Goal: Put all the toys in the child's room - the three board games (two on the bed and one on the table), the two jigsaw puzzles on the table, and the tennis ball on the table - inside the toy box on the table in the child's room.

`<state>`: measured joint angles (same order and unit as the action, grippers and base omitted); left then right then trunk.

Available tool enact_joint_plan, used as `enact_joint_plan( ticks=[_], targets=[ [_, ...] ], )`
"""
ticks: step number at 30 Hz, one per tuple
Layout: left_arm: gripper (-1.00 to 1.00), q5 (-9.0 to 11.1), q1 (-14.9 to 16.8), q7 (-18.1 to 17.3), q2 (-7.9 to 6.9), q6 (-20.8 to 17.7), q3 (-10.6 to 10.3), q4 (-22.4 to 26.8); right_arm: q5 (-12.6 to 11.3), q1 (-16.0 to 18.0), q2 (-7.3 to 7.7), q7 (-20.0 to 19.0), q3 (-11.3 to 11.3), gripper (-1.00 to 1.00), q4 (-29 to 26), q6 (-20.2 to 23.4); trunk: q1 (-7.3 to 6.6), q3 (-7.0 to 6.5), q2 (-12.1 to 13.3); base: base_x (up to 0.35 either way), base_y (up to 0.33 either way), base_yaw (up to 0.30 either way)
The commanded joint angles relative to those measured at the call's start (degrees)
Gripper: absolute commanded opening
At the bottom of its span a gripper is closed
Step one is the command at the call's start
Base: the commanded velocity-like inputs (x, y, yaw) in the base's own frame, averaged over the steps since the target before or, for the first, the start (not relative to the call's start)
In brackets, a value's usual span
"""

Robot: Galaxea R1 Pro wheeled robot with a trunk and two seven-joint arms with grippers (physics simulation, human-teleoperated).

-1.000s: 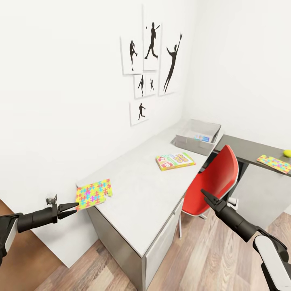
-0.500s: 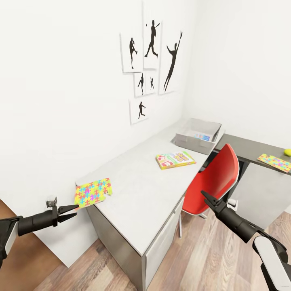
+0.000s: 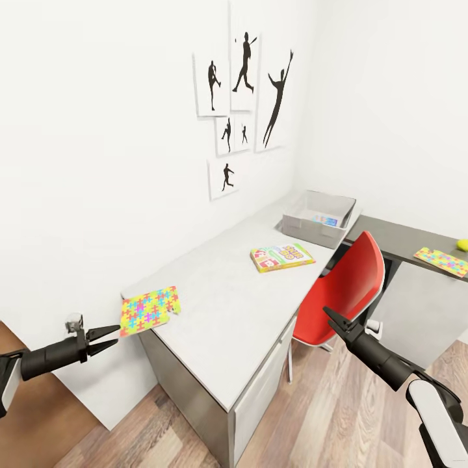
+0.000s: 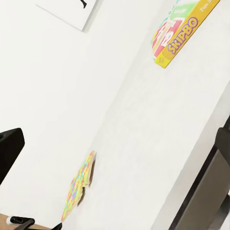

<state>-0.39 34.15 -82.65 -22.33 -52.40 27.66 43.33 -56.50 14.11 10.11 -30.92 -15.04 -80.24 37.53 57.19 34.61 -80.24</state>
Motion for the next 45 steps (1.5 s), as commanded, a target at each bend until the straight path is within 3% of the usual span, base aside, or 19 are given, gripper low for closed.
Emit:
enact_joint_plan(
  ticks=[1,6,12,22,27,31,35,45],
  targets=[
    [1.00,0.0,0.0,-0.2,0.00,-0.6,0.1,0.0,-0.3,0.0,-0.01,0.0,-0.1,1.00,0.0,0.4,0.00,0.05,0.0,0.000,0.000,0.000],
    [1.00,-0.1,0.0,-0.2,0.00,-0.6,0.1,0.0,-0.3,0.0,-0.01,0.0,-0.1,1.00,0.0,0.4,0.00,0.05,0.0,0.000,0.000,0.000],
    [1.00,-0.1,0.0,-0.1,0.00,-0.6,0.1,-0.1,-0.3,0.0,0.02,0.0,-0.1,1.00,0.0,0.4,1.32,1.13,-2.4,0.000,0.000,0.000],
    [1.00,-0.1,0.0,-0.1,-0.06,-0.6,0.3,-0.3,-0.3,0.0,0.05,0.0,-0.1,1.00,0.0,0.4,1.32,1.13,-2.4,0.000,0.000,0.000],
    [1.00,-0.1,0.0,0.4,-0.08,-0.6,2.9,-0.7,-0.3,0.0,0.08,0.0,-0.1,1.00,0.0,0.4,1.32,1.13,-2.4,0.000,0.000,0.000],
    [1.00,-0.1,0.0,4.2,-0.05,-0.6,7.4,-1.9,-0.3,0.0,0.08,0.0,-0.1,1.00,0.0,0.4,1.32,1.13,-2.4,0.000,0.000,0.000],
    [1.00,0.1,0.1,7.9,0.07,-0.5,10.4,-2.3,-0.3,0.0,0.08,0.0,-0.1,1.00,0.0,0.4,1.32,1.13,-2.4,0.000,0.000,0.000],
    [1.00,0.1,0.2,9.7,0.98,-0.1,11.6,-2.5,-0.3,0.0,0.05,0.0,-0.1,1.00,0.1,0.4,1.32,1.13,-2.4,0.000,0.000,0.000]
  ],
)
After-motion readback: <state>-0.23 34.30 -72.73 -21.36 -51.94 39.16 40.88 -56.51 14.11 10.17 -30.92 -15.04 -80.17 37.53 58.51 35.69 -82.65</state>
